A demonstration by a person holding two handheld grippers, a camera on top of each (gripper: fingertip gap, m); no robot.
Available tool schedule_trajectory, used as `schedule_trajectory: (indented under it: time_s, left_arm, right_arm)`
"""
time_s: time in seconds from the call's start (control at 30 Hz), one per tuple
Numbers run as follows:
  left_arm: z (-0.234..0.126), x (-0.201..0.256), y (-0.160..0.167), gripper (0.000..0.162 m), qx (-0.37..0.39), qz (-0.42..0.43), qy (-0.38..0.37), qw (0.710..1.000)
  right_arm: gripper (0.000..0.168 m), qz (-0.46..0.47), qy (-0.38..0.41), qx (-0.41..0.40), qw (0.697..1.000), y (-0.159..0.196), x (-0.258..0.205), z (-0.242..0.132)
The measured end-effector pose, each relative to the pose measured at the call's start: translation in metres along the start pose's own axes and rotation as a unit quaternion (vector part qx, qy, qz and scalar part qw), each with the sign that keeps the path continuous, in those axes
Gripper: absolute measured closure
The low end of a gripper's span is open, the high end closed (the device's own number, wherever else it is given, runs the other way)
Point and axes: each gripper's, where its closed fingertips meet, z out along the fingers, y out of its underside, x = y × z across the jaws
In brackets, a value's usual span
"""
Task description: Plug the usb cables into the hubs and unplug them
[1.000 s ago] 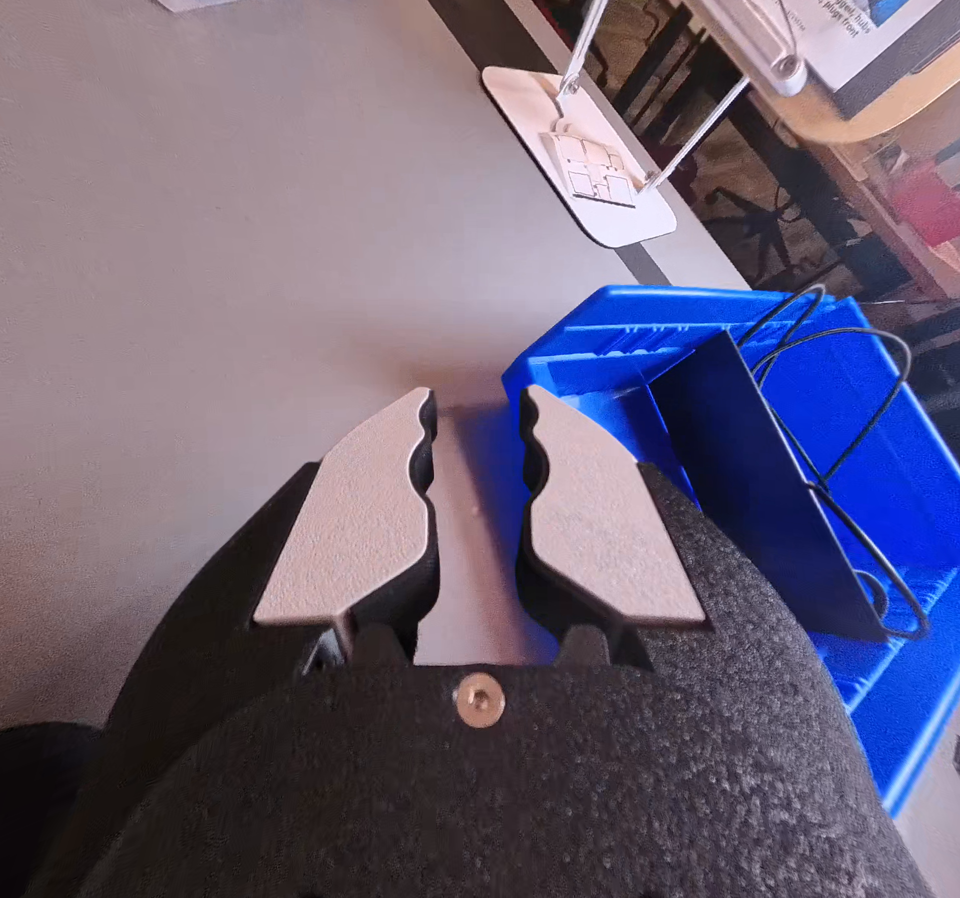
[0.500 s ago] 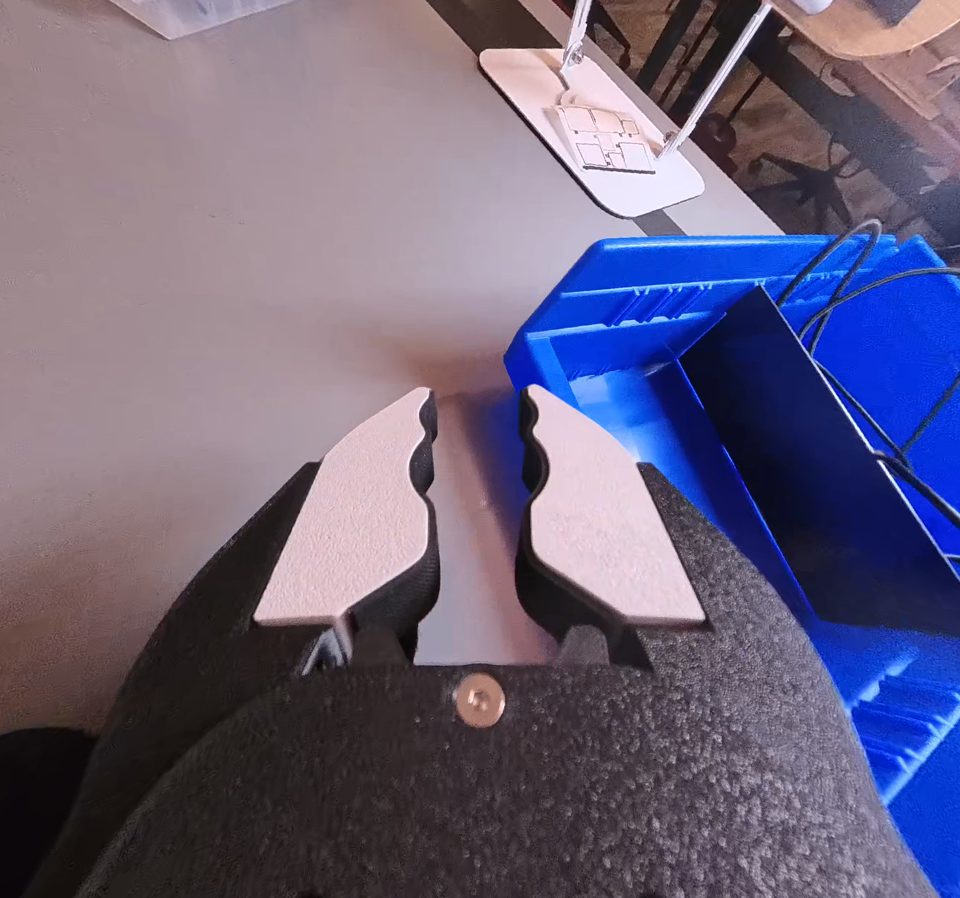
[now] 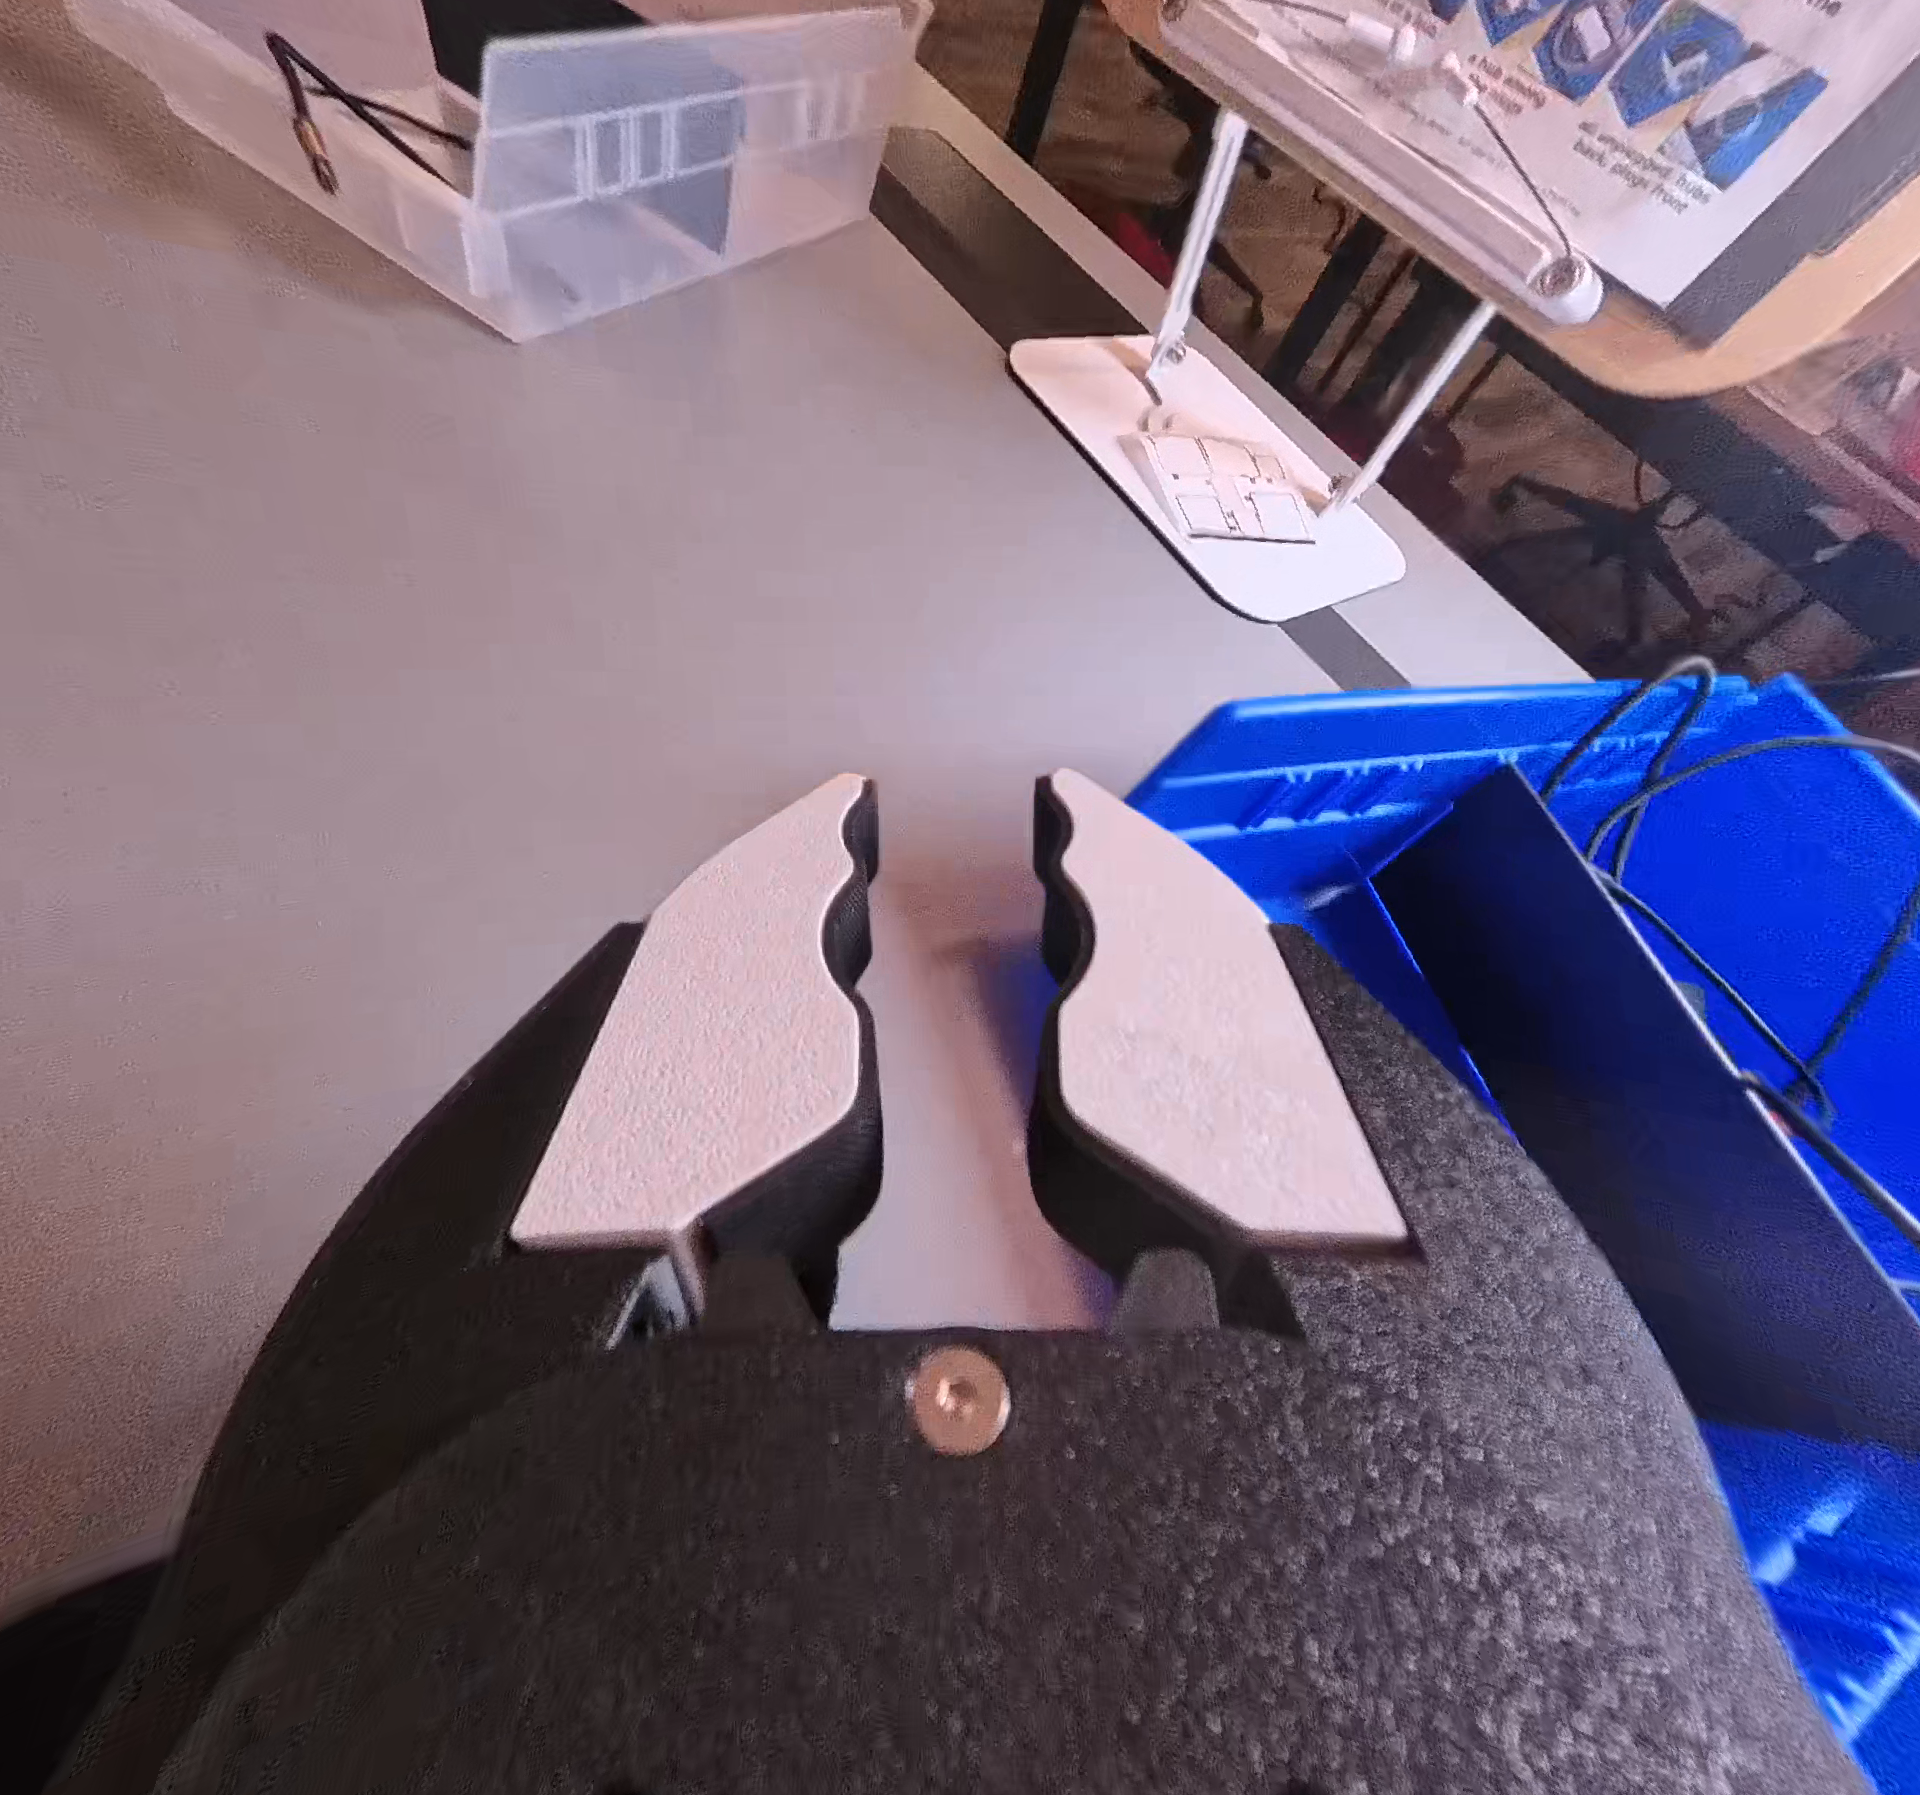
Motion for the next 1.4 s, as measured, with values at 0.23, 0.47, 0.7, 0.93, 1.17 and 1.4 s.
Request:
schedule_trajectory:
  time_s: [0.23, 0.47, 0.7, 0.93, 1.17, 1.4]
  left_arm:
    - [-0.044, 0.153, -0.163, 0.102, 0.333, 0.036, 0.116, 0.935]
    - [0.012, 0.341, -0.227, 0.103, 0.390, 0.015, 0.298, 0.871]
    - [0.036, 0.363, -0.223, 0.104, 0.351, -0.016, 0.277, 0.894]
    - [0.055, 0.375, -0.205, 0.078, 0.328, -0.043, 0.295, 0.897]
    - [0.071, 0.381, -0.214, 0.099, 0.325, -0.047, 0.281, 0.902]
    - [0.073, 0.382, -0.208, 0.100, 0.315, -0.083, 0.312, 0.893]
  right_arm:
    - [0.123, 0.019, -0.103, 0.120, 0.987, -0.077, -0.058, 0.016]
    - [0.083, 0.060, -0.240, 0.207, 0.947, -0.133, -0.131, 0.009]
    - [0.103, 0.050, -0.245, 0.216, 0.944, -0.109, -0.139, 0.003]
    - [0.103, 0.138, -0.307, 0.268, 0.903, -0.109, -0.123, -0.005]
    - [0.104, 0.175, -0.308, 0.304, 0.884, -0.115, -0.115, -0.011]
    - [0.092, 0.170, -0.286, 0.257, 0.907, -0.107, -0.120, 0.004]
